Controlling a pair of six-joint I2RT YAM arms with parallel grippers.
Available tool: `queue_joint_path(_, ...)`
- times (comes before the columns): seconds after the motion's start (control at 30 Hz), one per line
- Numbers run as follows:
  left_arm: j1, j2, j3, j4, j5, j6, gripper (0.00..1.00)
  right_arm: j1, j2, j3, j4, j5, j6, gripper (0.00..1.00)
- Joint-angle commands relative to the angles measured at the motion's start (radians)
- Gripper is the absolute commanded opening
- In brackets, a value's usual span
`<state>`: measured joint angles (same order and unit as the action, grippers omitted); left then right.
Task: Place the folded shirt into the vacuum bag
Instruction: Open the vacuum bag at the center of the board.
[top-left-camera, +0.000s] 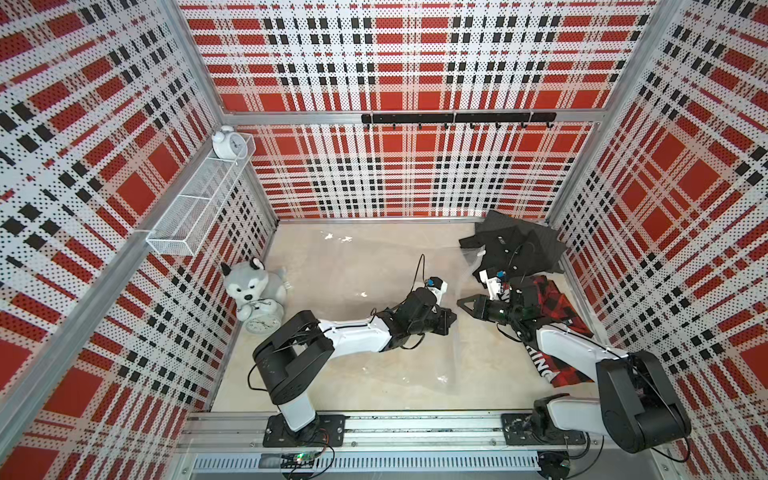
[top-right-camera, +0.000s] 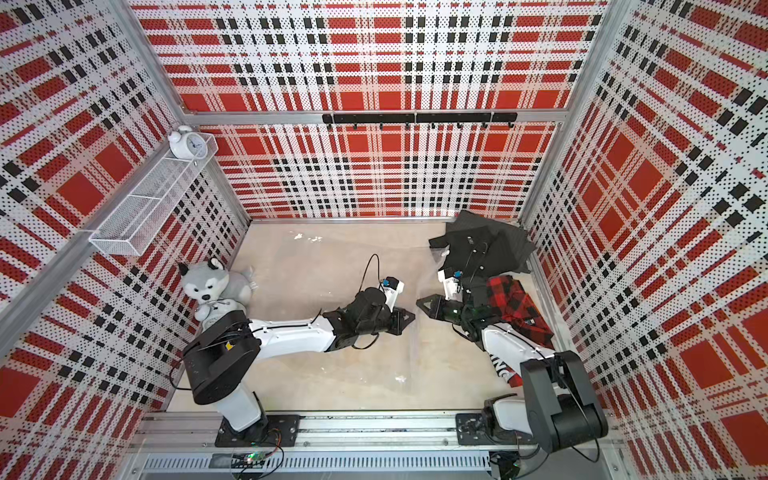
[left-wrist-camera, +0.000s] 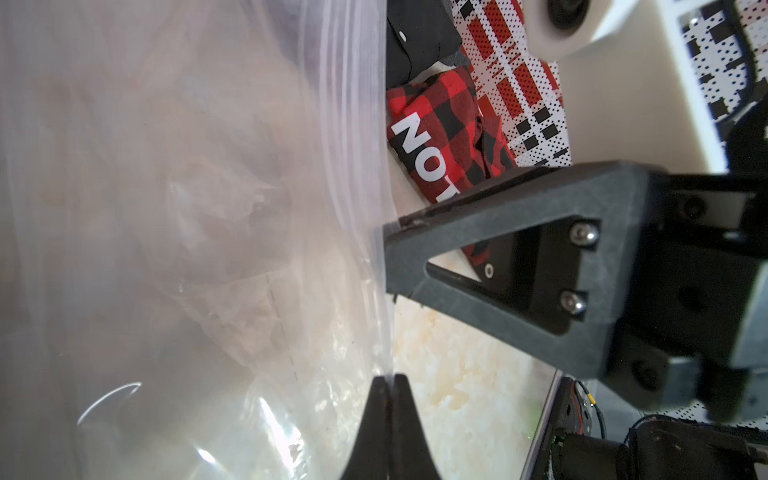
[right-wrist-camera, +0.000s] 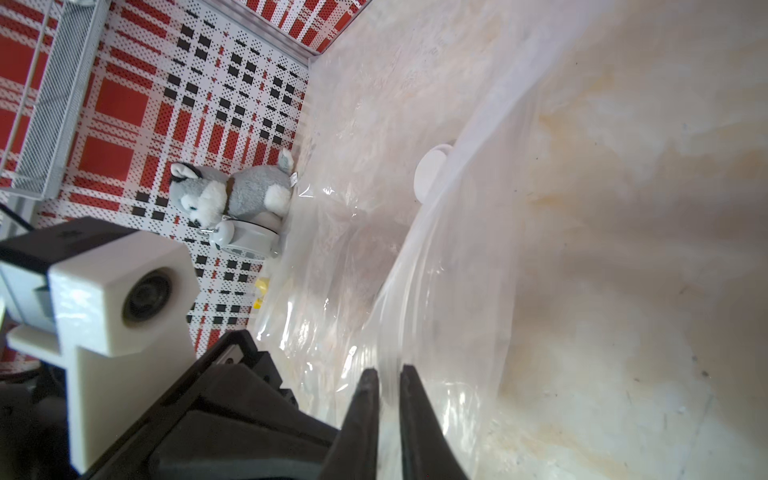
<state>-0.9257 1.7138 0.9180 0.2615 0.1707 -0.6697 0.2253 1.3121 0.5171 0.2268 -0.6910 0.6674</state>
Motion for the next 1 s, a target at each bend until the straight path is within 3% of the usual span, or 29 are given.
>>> queue_joint_path(0.0, 0.007, -0.025, -0.009, 0.030, -0.005, 0.002, 0.00, 0.002, -0.007, 0.015, -0.041, 0.051, -0.019, 0.08)
queue_joint_path(0.27, 0.011, -0.032, -0.010, 0.030, -0.012, -0.004, 0.01, 0.002, -0.025, 0.018, -0.104, 0.100, -0.043, 0.00)
queue_joint_path(0.4, 0.017, -0.034, -0.013, 0.036, -0.016, -0.010, 0.44, 0.002, -0.040, 0.021, -0.133, 0.122, -0.055, 0.00)
queue_joint_path(0.5, 0.024, -0.018, 0.003, 0.036, -0.014, -0.016, 0.56, 0.005, -0.053, 0.021, -0.139, 0.110, -0.059, 0.00)
queue_joint_path(0.8, 0.039, 0.052, 0.080, 0.034, -0.002, -0.031, 0.58, 0.014, -0.104, 0.015, -0.177, 0.108, -0.081, 0.00)
queue_joint_path(0.97, 0.033, 0.062, 0.133, 0.021, -0.001, -0.021, 0.68, 0.018, -0.119, 0.017, -0.196, 0.113, -0.090, 0.00)
